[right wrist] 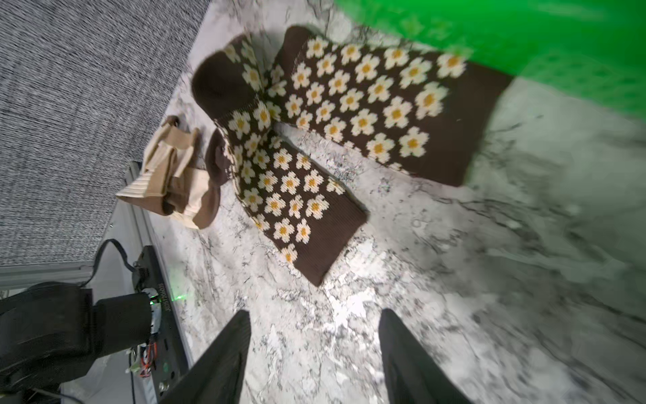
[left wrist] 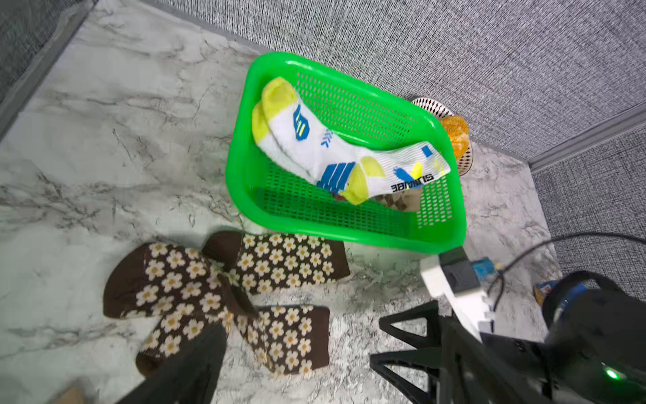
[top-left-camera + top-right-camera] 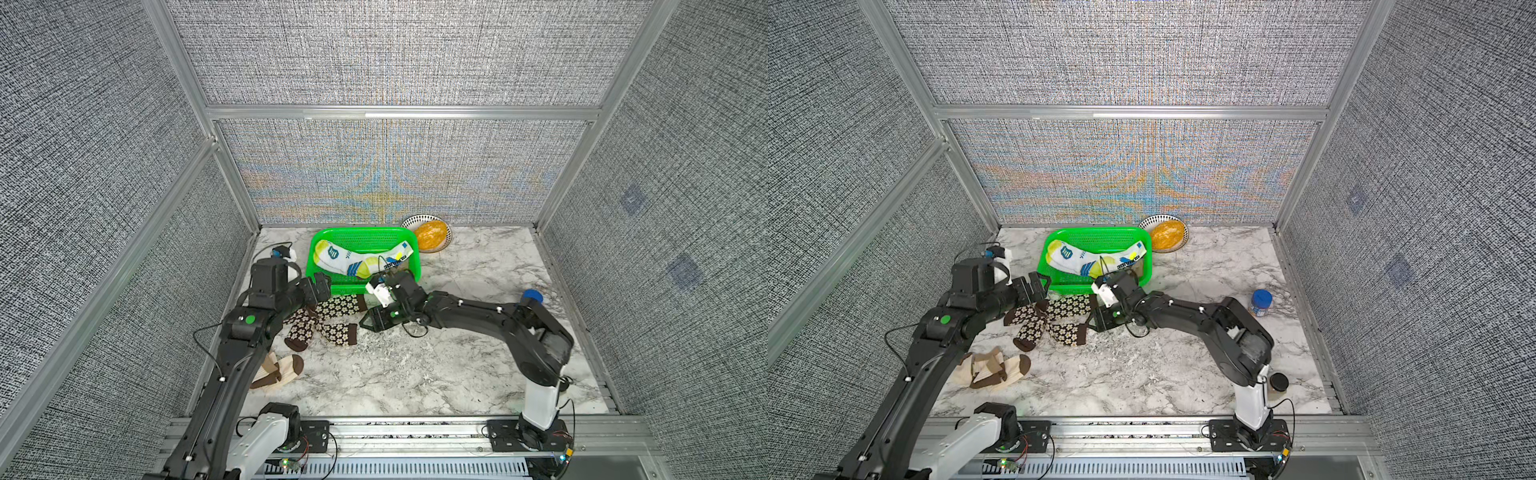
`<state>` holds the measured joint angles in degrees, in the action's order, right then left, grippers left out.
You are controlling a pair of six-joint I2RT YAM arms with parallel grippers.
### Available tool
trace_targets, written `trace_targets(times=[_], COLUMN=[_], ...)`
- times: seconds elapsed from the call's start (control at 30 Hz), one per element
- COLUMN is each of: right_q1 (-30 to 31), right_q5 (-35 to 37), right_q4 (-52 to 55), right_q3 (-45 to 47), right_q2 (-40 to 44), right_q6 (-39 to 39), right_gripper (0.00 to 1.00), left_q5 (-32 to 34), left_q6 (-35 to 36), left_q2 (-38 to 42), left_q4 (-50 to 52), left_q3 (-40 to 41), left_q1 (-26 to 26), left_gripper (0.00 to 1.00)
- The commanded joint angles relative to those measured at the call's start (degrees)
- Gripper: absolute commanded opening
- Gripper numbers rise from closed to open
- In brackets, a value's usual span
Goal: Place the socks together as a pair
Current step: Place a pair of socks in the bin, then pick up the sock at the center of the board.
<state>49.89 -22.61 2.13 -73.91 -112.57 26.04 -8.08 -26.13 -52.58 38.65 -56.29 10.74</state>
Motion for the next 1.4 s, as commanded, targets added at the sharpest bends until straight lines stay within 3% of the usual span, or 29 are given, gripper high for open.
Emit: trace_targets(times=[0.0, 0.47, 0.63, 0.77, 1.0, 1.1, 1.37], right_q1=[2.1, 8.34, 10.04, 10.8, 12.28, 12.25, 10.99], right_q5=[5.87, 25.63, 30.89, 34.43, 35.37, 36.96, 34.97], right_q4=[0.71, 16.72, 21.36, 21.13, 18.43, 16.38, 3.09], right_q3=[-5.01, -21.61, -23.84, -21.19, -18.42, -15.92, -1.33], right_q2=[-4.36, -18.44, -20.03, -18.34, -17.41, -14.85, 6.62], right_q6=[1.89, 1.0, -0.1, -0.41, -0.32, 0.32, -1.06], right_gripper=[0.6, 0.51, 0.41, 0.22, 0.04, 0.0, 0.0], left_q5=[0.09, 1.16, 1.64, 1.91, 1.87, 2.1, -0.79], left_q6=[-0.83, -1.21, -0.64, -0.49, -0.85, -0.76, -0.96], left_q2=[3.77, 12.9, 14.13, 15.2, 16.35, 16.2, 16.05], left_q4=[1.55, 5.64, 6.59, 6.72, 6.43, 6.53, 5.03], left_q3=[3.26, 7.7, 7.79, 8.43, 9.4, 9.45, 9.02], left_q1=[-0.01, 0.0, 0.03, 0.01, 0.0, 0.05, 0.03], left_gripper=[0.99, 0.99, 0.99, 0.99, 0.99, 0.99, 0.99])
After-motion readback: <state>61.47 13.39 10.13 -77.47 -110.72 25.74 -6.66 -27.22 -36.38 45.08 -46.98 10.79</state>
